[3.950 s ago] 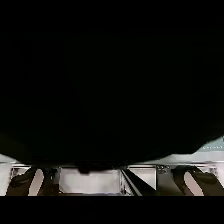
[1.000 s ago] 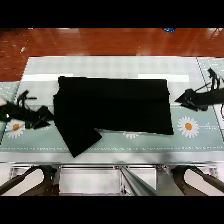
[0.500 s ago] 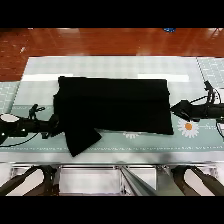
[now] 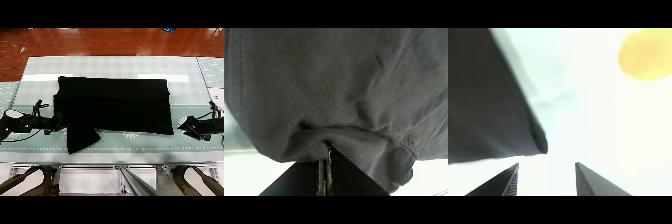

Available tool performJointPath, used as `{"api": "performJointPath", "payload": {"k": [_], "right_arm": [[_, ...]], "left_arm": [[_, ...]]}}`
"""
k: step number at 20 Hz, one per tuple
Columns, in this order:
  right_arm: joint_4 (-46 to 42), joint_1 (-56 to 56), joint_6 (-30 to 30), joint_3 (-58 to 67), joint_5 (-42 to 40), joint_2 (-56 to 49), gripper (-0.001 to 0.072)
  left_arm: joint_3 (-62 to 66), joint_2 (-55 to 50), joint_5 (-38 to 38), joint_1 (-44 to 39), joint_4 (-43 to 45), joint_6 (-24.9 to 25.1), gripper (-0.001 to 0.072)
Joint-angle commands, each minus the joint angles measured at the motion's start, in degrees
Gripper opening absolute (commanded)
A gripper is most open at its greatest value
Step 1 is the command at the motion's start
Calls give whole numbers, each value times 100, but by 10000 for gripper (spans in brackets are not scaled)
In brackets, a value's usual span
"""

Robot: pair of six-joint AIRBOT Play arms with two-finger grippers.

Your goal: Fold the shirts.

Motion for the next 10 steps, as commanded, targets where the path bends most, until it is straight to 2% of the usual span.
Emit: {"api": "performJointPath", "payload": {"k": [1,3,8,10], "right_arm": [[170,85,-24,-271,-83,-190,406],[269,553,-55,-271,-278,-487,406],[1316,1285,-26,-140,-1545,-1158,389],[1425,1456,-155,109,-1567,-1405,110]], "left_arm": [[44,-4,-74,-11,-103,57,19],[44,-4,-61,-11,-103,61,19],[46,-4,-59,-11,-103,79,19],[90,-4,-66,-9,-98,96,19]]}}
